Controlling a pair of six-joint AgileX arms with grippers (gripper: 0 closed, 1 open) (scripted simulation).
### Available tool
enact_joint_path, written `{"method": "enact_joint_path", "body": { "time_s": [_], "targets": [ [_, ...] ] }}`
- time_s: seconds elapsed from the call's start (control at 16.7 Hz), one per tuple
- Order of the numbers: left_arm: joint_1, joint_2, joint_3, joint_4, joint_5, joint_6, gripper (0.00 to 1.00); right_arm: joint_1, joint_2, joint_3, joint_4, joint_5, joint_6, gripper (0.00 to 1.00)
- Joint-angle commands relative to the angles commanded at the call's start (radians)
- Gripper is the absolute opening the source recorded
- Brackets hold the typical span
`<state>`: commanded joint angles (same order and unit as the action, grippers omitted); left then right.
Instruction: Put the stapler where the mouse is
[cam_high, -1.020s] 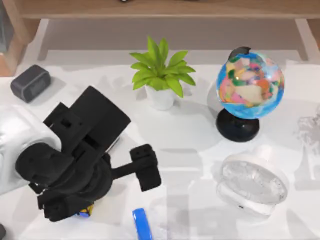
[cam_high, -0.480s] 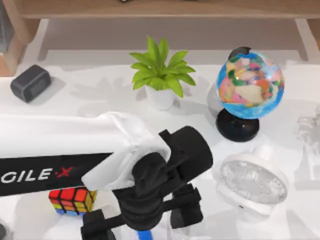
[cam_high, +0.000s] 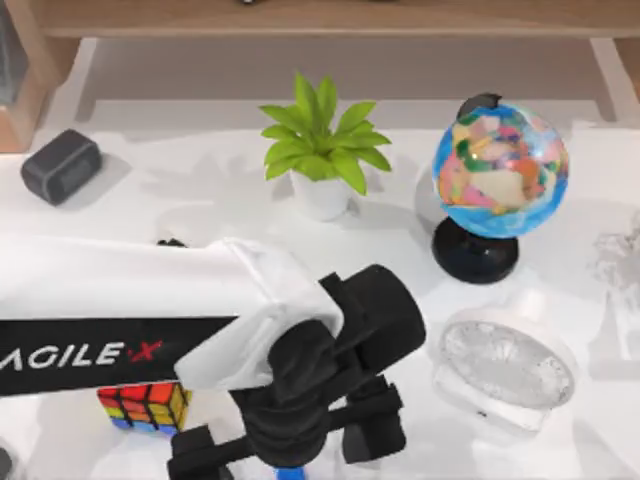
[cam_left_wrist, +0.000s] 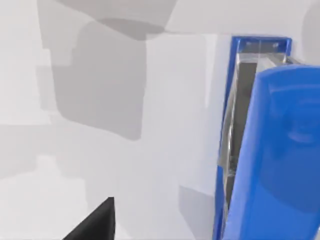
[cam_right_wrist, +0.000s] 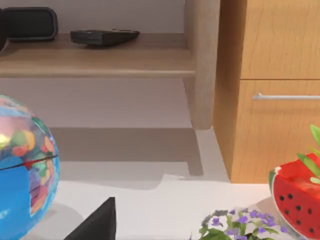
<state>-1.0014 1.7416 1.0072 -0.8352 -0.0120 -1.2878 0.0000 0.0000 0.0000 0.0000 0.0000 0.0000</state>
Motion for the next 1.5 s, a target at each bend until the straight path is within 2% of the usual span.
{"method": "enact_joint_path", "body": {
  "time_s": [0.3, 0.54, 1.32, 1.5],
  "targets": [
    [0.0, 0.068, -0.065, 0.134, 0.0, 0.002, 1.0, 0.0, 0.0, 0.0, 0.0, 0.0, 0.0, 1.0],
    [0.0, 0.072, -0.068, 0.14, 0.0, 0.001, 1.0, 0.0, 0.0, 0.0, 0.0, 0.0, 0.0, 1.0],
    [0.0, 0.072, -0.068, 0.14, 0.0, 0.001, 0.02, 0.0, 0.0, 0.0, 0.0, 0.0, 0.0, 1.0],
    [0.0, 0.072, -0.068, 0.14, 0.0, 0.001, 0.0, 0.0, 0.0, 0.0, 0.0, 0.0, 0.0, 1.0]
  ]
}}
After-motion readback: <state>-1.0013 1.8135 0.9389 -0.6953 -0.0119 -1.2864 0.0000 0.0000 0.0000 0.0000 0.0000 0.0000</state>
